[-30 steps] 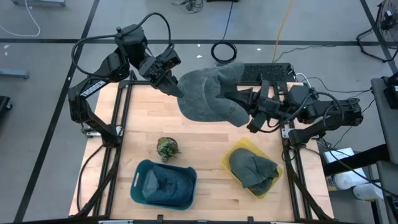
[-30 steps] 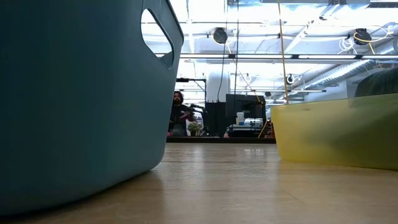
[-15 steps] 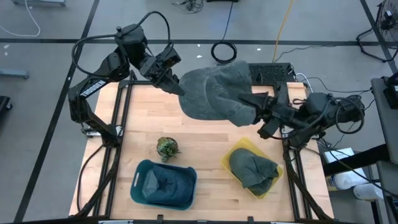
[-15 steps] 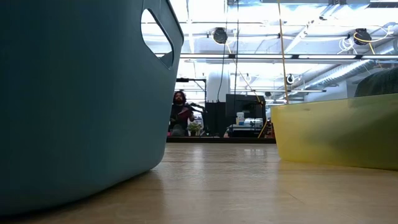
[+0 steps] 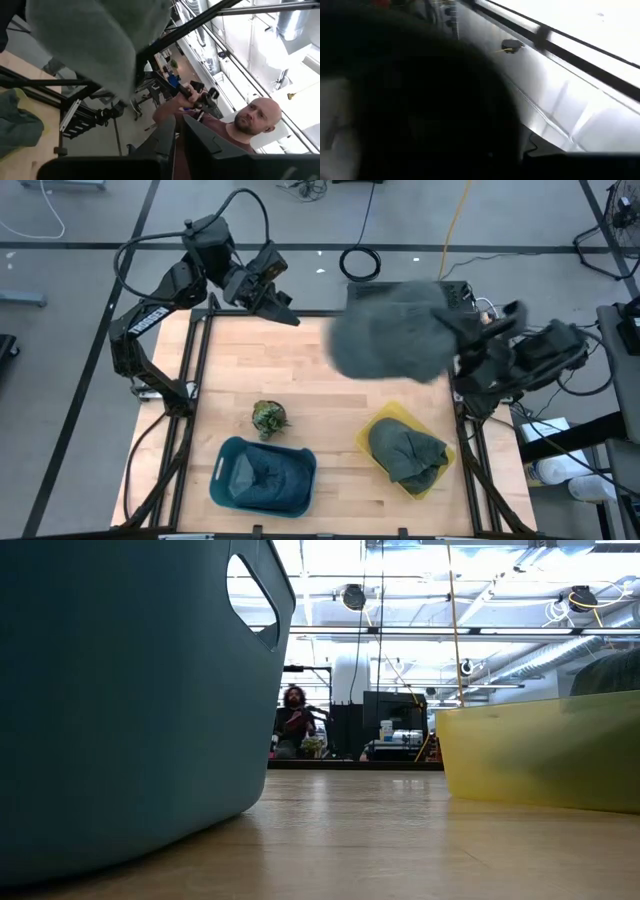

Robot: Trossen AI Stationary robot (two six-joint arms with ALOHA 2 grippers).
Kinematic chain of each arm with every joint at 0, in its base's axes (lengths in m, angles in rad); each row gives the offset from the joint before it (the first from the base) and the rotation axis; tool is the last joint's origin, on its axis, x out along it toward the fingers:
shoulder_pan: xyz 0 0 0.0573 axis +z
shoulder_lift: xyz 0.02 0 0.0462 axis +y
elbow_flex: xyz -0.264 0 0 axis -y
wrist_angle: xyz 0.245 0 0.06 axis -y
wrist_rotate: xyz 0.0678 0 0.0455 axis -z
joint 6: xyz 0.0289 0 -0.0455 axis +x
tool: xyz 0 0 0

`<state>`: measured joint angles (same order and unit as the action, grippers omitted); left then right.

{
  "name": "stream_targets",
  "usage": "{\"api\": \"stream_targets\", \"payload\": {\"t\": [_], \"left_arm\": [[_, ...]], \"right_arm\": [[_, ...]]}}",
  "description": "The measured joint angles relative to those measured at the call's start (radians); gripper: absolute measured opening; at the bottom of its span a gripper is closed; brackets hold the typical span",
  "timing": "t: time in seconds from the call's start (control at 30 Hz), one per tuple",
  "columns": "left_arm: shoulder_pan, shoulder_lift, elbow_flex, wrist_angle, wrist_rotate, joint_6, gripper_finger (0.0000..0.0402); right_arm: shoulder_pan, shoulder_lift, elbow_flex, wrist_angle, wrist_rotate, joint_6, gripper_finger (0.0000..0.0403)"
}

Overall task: Pick & Place hat
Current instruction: Put the black cap into the yellow bin

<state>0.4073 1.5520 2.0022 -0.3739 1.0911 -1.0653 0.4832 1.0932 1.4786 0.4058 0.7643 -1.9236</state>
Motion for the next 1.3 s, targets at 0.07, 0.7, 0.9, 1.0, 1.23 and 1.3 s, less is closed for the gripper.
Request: {"api": "stream_targets", "payload": {"t": [0.07,0.7,0.9,1.0,1.23,1.3], "left_arm": [[0.0,0.0,0.0,-0.002,0.0,0.014,0.0037],[-0.001,0.0,0.0,-0.004,0.011,0.044,0.0037],[-0.001,0.0,0.0,-0.004,0.011,0.035,0.0037],[-0.001,0.0,0.0,-0.004,0.012,0.023,0.0037],[-0.004,0.0,0.0,-0.004,0.081,-0.028,0.0037],[-0.01,0.0,0.0,-0.003,0.088,-0.038,0.0037]], "right_arm": [[0.008,-0.003,0.001,0.064,0.0,0.001,0.0002],[0.01,0.008,0.001,-0.233,0.331,0.546,0.0002],[0.01,0.008,0.001,-0.666,0.363,0.961,0.0002],[0.01,0.009,0.001,-0.872,0.362,1.183,0.0002],[0.048,0.02,0.001,-1.147,0.36,1.599,0.0002],[0.064,0.027,0.001,-1.182,0.357,1.67,0.0002]]}}
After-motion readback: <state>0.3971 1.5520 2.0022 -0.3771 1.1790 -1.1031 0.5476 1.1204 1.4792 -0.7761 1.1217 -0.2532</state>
